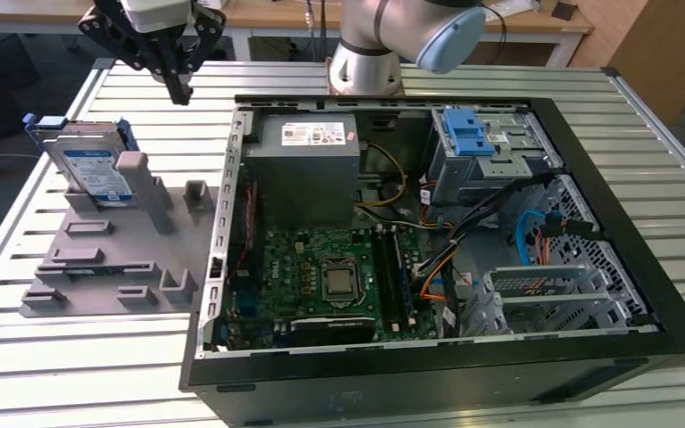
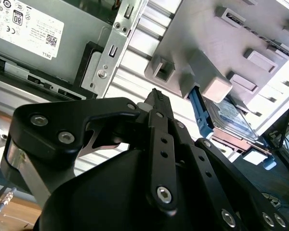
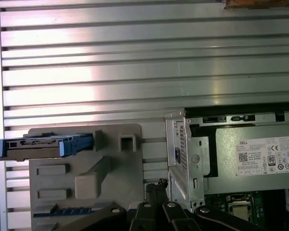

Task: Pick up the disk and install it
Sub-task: 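Reach for the disk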

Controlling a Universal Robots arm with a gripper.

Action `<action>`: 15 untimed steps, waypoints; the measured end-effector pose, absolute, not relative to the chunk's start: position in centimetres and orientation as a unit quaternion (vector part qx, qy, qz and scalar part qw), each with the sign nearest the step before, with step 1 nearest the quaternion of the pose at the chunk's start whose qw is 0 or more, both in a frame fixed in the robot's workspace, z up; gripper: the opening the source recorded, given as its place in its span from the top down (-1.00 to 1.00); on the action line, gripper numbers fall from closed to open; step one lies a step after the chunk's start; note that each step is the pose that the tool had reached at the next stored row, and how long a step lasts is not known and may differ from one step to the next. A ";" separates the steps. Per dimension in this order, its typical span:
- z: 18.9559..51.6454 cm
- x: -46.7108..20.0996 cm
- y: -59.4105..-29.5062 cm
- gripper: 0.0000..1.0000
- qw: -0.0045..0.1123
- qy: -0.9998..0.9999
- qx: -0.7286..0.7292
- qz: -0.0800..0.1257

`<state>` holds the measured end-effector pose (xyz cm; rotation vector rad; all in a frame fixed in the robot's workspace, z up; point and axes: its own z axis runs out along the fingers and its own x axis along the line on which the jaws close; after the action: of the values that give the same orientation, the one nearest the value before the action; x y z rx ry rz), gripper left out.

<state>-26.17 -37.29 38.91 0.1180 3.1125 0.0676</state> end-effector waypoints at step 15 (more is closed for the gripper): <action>38.8 -27.7 -37.0 0.79 0.013 0.999 0.038 0.022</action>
<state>-27.66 -37.04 38.85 0.1181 3.1128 0.0676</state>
